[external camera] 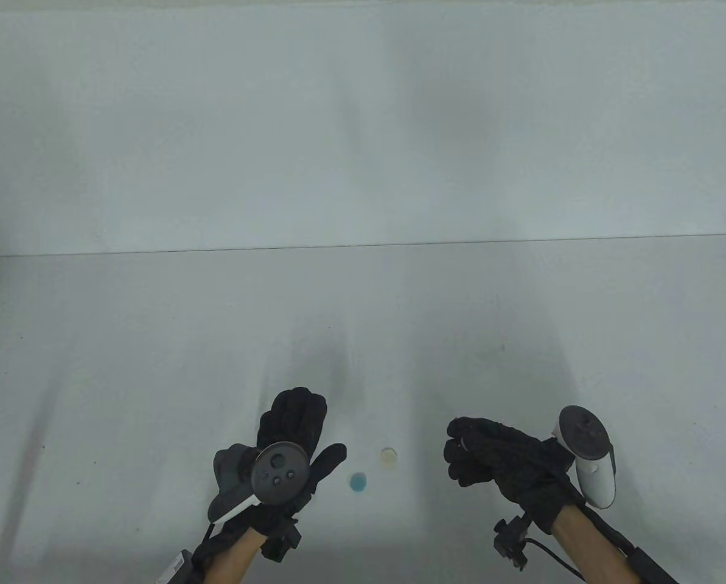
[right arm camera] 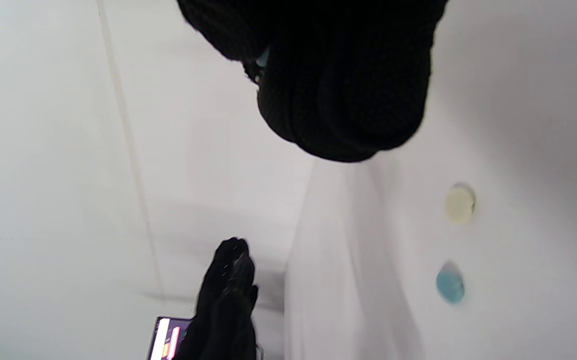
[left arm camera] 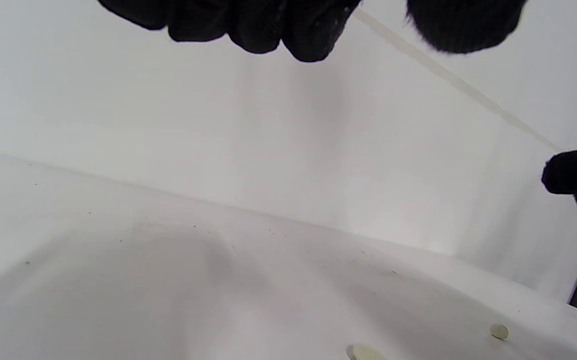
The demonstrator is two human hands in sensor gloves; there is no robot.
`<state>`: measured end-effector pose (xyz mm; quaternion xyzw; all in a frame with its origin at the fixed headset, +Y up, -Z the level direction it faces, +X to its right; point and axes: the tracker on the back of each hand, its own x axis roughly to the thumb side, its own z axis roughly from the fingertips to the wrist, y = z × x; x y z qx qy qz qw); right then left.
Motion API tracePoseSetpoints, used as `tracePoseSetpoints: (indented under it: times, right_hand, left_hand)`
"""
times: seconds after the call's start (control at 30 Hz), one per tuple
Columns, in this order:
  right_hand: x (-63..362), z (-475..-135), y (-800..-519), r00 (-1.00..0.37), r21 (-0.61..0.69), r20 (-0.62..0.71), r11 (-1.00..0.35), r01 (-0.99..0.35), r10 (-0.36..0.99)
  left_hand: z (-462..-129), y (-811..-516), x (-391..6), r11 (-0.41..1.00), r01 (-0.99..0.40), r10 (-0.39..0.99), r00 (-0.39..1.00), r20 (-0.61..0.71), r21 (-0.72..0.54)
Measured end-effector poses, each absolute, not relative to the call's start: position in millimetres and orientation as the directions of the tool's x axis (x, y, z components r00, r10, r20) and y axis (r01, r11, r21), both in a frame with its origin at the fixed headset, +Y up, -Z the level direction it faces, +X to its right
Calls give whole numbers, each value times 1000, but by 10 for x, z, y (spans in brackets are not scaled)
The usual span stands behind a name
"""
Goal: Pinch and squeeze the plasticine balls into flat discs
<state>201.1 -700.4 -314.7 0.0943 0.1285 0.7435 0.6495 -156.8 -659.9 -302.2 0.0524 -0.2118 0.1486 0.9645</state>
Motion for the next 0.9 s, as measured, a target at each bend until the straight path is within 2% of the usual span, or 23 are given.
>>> tracePoseSetpoints:
  times: [0.3,0.73,0.9]
  right_hand:
    - [2025,-3138,-7072,40,341,-105,74,-937,994]
    - [2034,-3126,-6972,-84,282,-16,-76,-956,996]
    - [2045,-3120,-6994,-68,246,-35,-58,-968,997]
  left_hand:
    - [-3026,-6604,-1568,953,-300,259,869,421,32]
    - [-3037,-6619,-1565,953,-302,264,868,421,24]
    - [-3040,-6621,-1567,953,-301,262,869,421,28]
